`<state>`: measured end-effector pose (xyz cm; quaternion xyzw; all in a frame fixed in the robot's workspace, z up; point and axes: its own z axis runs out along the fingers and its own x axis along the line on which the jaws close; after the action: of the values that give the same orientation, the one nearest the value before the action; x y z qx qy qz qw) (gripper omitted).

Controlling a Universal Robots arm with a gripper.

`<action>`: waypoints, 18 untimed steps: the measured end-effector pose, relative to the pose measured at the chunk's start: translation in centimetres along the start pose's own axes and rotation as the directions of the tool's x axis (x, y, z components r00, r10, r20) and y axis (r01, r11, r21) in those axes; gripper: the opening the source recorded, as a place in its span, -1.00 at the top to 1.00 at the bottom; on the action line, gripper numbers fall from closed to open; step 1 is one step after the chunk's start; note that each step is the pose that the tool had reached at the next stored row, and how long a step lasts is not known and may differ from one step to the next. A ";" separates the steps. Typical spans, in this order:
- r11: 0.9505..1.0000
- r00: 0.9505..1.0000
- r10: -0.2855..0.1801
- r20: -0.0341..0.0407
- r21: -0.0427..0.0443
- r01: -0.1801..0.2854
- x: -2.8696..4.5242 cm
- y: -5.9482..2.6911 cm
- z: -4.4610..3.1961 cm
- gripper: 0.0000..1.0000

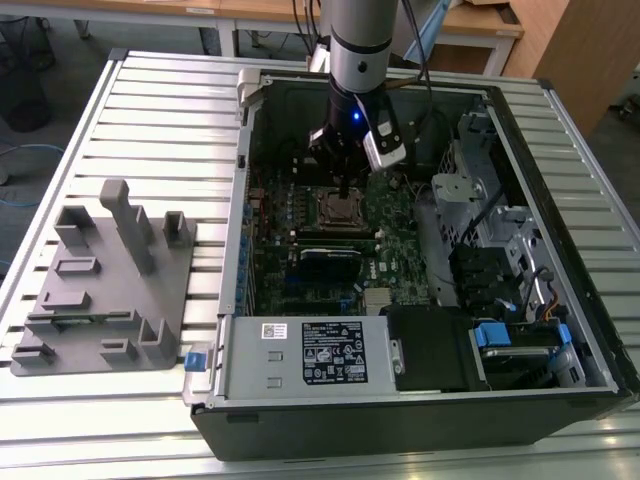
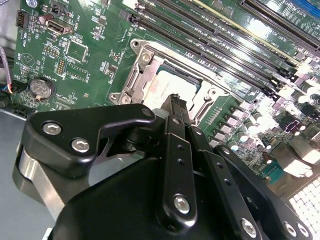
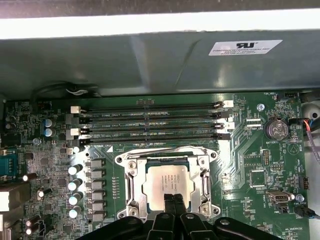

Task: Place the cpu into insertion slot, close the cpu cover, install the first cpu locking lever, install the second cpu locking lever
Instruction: 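Install the second cpu locking lever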

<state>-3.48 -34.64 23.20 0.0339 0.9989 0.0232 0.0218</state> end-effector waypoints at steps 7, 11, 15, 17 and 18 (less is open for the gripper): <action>1.000 1.000 0.000 0.000 0.000 0.000 -0.01 0.01 -0.19 0.79; 1.000 1.000 0.000 0.000 0.000 0.000 -0.01 0.01 -0.28 0.79; 1.000 1.000 0.000 0.000 0.000 0.000 -0.02 0.02 -0.40 0.79; 1.000 1.000 0.000 0.000 0.000 0.000 -0.02 0.02 -0.44 0.79; 1.000 1.000 0.000 0.000 0.000 0.000 -0.02 0.02 -0.46 0.79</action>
<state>-3.48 -34.64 23.66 0.0339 0.9989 0.0232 0.0218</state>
